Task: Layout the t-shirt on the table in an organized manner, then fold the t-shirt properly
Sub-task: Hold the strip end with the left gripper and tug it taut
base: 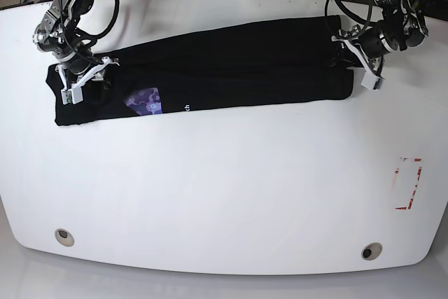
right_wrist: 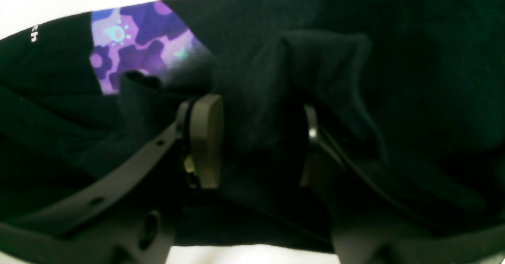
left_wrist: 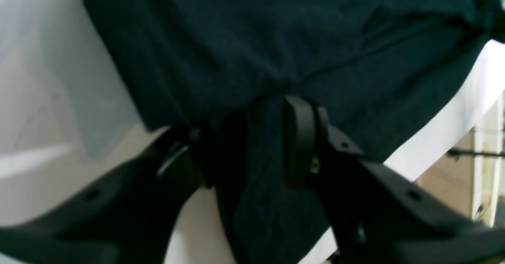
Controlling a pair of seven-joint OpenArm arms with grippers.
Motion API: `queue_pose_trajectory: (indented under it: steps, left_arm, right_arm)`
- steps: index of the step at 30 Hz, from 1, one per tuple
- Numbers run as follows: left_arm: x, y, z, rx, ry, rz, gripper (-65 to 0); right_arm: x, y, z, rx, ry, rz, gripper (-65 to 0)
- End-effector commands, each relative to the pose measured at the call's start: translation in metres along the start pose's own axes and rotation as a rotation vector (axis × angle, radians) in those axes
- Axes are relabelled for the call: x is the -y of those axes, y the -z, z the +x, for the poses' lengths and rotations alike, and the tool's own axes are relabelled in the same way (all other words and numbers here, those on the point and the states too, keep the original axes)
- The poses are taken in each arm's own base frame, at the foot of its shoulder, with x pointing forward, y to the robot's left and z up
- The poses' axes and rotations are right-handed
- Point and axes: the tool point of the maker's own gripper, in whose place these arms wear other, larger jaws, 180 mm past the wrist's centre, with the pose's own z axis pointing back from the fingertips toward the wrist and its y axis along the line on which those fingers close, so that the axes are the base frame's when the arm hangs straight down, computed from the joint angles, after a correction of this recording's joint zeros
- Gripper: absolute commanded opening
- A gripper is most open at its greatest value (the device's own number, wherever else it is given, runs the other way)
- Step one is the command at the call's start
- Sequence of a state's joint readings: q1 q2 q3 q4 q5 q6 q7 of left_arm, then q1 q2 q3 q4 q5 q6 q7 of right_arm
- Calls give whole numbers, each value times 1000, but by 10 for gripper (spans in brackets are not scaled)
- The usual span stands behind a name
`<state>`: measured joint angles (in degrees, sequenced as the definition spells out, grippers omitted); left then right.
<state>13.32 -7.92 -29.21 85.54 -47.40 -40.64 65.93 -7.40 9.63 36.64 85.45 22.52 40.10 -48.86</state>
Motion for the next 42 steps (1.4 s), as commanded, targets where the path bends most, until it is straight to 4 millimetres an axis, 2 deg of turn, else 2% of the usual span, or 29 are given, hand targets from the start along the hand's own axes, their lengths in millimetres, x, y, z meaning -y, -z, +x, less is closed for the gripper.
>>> queue_pose_trajectory:
  steps: [1, 5, 9, 20, 22, 24, 27, 30, 35, 40, 42]
  left_arm:
    - [-18, -5, -24, -105, -14, 71, -358]
    - [-23, -3, -35, -122, -56, 68, -324]
    - [-22, 0, -39, -132, -68, 60, -325]
    - [-5, 14, -41, -146, -50, 15, -329]
    - [-4, 14, -41, -149, -46, 15, -358]
    - [-5, 15, -41, -148, -45, 16, -417]
    - [-5, 15, -38, -144, -41, 17, -549]
    - [-5, 16, -36, -140, -39, 16, -633]
    - [-5, 13, -31, -130, -22, 24, -640]
    - [2, 3, -3, -48, 57, 47, -644]
    - [4, -2, 2, -36, 69, 67, -644]
  right_arm:
    - [5, -1, -17, -86, -15, -21, -403]
    - [5, -1, -17, -86, -15, -21, -403]
    - [5, -1, -17, -86, -15, -21, -403]
    - [5, -2, -18, -88, -15, -22, -403]
    - [5, -2, -18, -88, -15, -22, -403]
    - [5, -2, -18, -88, -15, -22, -403]
    - [5, -2, -18, -88, -15, -22, -403]
    - [5, -2, -18, -88, -15, -22, -403]
    - [5, -2, -18, -88, -15, -22, -403]
    - [5, -2, -18, -88, -15, -22, -403]
    - [5, -2, -18, -88, -15, -22, -403]
